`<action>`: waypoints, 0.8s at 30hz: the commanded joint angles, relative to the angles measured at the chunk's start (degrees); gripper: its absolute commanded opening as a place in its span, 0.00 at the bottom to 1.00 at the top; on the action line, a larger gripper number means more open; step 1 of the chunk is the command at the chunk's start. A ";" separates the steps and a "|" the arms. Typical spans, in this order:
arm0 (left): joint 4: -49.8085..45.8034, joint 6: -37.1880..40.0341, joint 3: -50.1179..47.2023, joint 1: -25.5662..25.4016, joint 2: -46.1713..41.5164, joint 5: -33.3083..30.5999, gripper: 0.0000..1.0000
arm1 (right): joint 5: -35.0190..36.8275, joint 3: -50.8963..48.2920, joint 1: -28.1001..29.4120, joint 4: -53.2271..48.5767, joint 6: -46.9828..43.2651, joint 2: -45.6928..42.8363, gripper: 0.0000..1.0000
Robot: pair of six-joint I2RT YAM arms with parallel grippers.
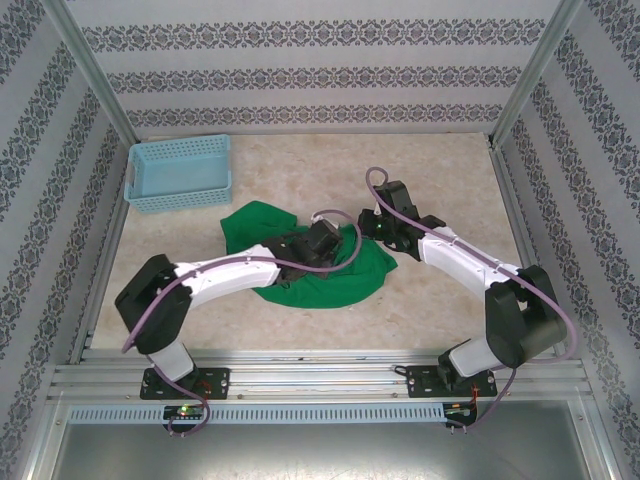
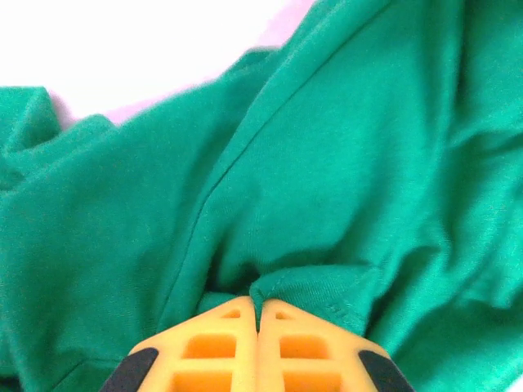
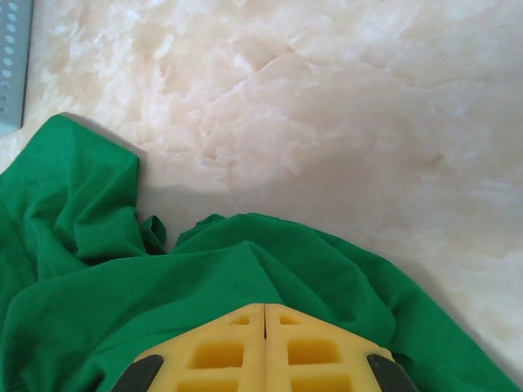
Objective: Fold the inside-out t-shirt
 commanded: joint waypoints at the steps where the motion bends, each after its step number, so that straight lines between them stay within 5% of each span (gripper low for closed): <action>1: 1.82 -1.65 -2.39 0.56 -12.01 2.18 0.00 | 2.45 0.80 -0.52 -1.99 -1.34 0.54 0.00; 6: 3.96 -3.68 -9.88 6.63 -23.62 4.47 0.00 | 1.92 3.10 -0.39 -3.05 -1.84 3.42 0.00; 13: 4.19 -7.33 -16.68 16.92 -24.46 11.50 0.00 | 1.21 5.91 1.79 -3.70 -2.02 7.31 0.00; 20: 5.34 -9.89 -20.82 23.44 -18.65 16.55 0.00 | 1.24 1.42 0.70 -5.55 -3.60 -0.56 0.53; 24: 8.27 -10.31 -22.75 23.58 -17.05 18.87 0.00 | -1.77 -4.95 0.14 -2.40 -1.72 -3.20 0.67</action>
